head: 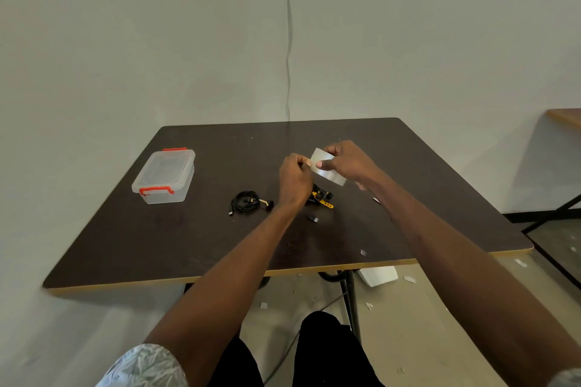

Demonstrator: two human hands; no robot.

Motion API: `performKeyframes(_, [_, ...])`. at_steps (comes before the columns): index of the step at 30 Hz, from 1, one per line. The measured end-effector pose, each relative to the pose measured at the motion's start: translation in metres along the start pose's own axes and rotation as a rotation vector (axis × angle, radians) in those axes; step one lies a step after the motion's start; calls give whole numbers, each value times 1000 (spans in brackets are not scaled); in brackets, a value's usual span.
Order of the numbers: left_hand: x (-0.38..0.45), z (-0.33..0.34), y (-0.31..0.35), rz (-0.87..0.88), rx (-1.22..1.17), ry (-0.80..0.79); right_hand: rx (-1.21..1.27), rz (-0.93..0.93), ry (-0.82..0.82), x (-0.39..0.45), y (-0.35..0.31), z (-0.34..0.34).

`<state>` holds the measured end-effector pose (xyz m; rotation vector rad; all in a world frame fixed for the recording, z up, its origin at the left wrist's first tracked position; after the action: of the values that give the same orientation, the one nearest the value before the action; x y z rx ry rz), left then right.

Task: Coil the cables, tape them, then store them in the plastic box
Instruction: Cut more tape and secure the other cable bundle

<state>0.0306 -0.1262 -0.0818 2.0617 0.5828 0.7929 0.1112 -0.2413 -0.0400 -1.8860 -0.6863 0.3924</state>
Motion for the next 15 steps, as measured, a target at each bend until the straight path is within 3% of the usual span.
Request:
performKeyframes(7, [1, 3, -5, -94, -59, -14, 39, -6, -11, -2, 5, 1])
performKeyframes(15, [6, 5, -3, -16, 61, -112, 56, -11, -61, -3, 8, -4])
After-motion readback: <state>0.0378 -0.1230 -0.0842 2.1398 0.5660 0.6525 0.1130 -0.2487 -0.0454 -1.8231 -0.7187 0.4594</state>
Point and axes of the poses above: each hand's wrist, its own x-axis towards the middle knuckle, its own z-axis out of the palm, y = z × x, the point moved 4 cm from there along x, towards the middle knuckle, and after that the axes turned 10 degrees about x, right-handed, at the moved point
